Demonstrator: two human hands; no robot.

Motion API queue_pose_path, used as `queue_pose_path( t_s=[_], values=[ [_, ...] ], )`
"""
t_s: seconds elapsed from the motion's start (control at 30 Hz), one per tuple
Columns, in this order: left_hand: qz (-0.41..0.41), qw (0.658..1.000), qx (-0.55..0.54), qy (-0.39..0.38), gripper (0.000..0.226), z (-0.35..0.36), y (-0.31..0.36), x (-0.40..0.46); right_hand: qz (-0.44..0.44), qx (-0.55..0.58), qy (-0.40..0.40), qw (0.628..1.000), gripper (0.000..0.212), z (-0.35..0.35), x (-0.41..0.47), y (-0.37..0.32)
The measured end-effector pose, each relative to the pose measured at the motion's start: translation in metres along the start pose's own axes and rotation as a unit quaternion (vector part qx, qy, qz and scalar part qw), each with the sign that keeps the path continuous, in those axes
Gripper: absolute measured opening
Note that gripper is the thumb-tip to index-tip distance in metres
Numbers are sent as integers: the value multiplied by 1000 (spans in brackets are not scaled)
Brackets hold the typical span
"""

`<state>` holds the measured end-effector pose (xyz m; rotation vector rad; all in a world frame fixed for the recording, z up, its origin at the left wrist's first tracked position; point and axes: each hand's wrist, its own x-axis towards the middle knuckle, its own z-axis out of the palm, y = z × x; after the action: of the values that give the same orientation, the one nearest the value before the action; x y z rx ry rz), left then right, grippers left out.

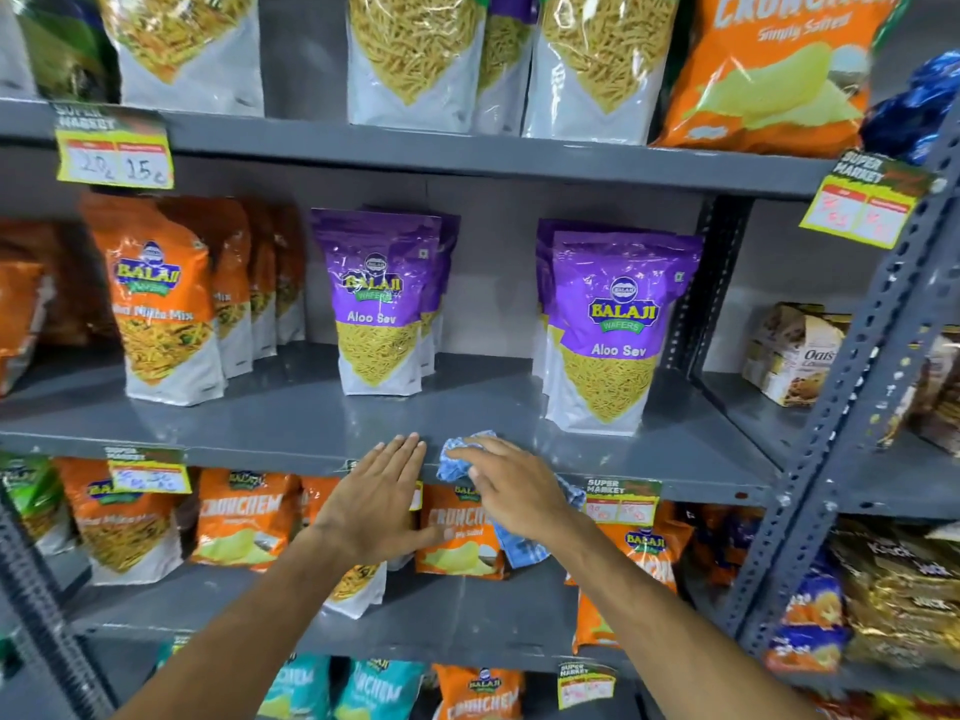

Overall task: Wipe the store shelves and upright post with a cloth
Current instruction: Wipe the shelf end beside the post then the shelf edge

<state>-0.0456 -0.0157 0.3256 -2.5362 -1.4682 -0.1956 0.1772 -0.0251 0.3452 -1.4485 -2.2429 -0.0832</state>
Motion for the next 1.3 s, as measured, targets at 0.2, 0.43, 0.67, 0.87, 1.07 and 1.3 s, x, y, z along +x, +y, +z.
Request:
queue_pose_path(
  t_s=[0.2, 0.43, 0.67, 0.87, 1.07, 1.3],
  values=[
    [8, 1000, -6, 2, 122, 1, 0, 2, 84, 18, 31, 996, 41, -16, 3, 26],
    [22, 997, -45, 57, 122, 9, -2, 0, 58, 4, 1, 998, 41, -4, 11, 5],
    [9, 998, -26, 49, 114, 12, -29, -5, 97, 26, 29, 995, 37, -20, 1, 33],
    [-44, 999, 12, -10, 115, 16, -59, -7, 83, 8, -19, 996, 41, 2, 43, 31],
    [-45, 997, 3, 65, 121, 10, -62, -23, 54, 25, -44, 997, 42, 27, 78, -6],
    [-82, 996, -17, 27, 115, 0, -79, -59, -41, 54, -34, 997, 37, 44, 75, -63]
  ],
)
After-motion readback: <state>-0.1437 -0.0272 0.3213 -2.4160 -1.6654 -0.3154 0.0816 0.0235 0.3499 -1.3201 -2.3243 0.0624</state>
